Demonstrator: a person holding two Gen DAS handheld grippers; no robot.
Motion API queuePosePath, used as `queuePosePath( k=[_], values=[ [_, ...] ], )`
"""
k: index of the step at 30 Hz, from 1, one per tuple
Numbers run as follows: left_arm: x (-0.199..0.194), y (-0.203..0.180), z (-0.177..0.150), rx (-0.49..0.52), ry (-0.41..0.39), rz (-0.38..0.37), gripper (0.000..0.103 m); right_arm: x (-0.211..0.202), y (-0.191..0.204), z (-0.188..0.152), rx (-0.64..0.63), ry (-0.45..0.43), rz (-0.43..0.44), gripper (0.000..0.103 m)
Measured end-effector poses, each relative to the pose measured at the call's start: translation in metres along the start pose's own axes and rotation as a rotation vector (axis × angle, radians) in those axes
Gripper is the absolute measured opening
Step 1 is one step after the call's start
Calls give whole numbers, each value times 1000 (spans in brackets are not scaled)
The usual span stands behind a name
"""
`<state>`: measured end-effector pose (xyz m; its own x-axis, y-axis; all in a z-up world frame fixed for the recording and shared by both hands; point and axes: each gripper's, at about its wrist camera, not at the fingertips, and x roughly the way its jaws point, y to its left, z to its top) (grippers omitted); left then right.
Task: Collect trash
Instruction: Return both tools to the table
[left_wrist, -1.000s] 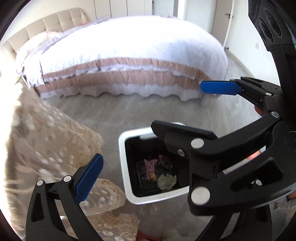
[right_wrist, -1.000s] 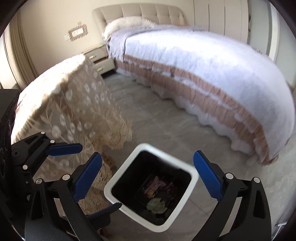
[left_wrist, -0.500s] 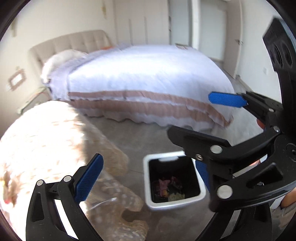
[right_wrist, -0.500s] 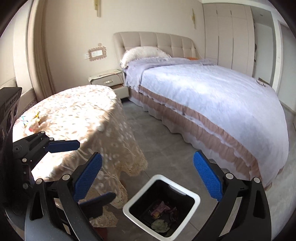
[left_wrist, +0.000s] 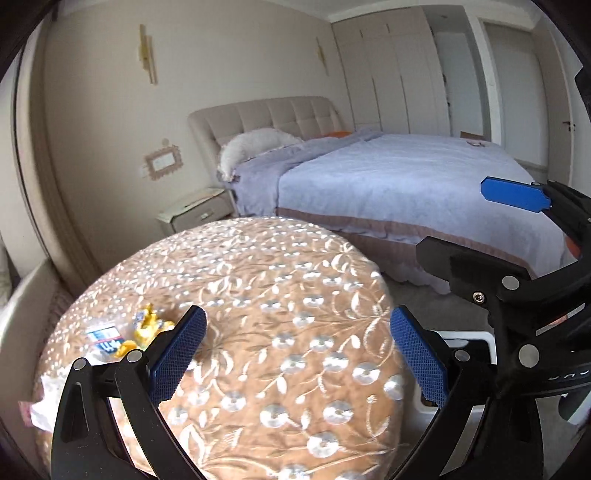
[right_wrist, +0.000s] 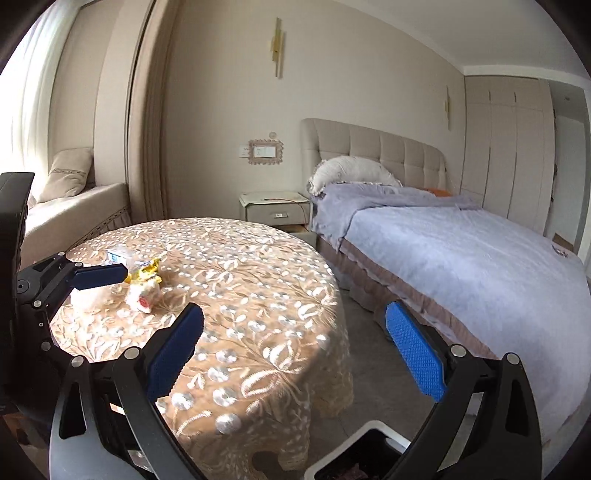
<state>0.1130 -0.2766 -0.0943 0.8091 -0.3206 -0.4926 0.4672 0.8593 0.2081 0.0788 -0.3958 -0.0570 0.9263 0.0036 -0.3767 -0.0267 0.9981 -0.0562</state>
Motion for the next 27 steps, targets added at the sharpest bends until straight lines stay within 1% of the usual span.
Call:
queuePosePath(
  k=[5, 9, 16, 21, 27],
  values=[
    [-16, 48, -12, -61, 0, 68, 98, 10, 46, 14, -72, -16, 65, 98],
    [-30, 83, -22, -104, -3, 127, 98, 19, 78, 23, -88, -14, 131, 98],
    [-42, 131, -44, -187, 6, 184, 98, 30, 124, 32, -119, -8, 204, 98],
    [-45, 166, -60, -236, 25, 255, 98, 43, 157, 39, -152, -5, 252, 98],
    [-47, 213, -87, -335, 66, 323, 98, 57, 193, 44, -189, 3, 307, 98]
  ],
)
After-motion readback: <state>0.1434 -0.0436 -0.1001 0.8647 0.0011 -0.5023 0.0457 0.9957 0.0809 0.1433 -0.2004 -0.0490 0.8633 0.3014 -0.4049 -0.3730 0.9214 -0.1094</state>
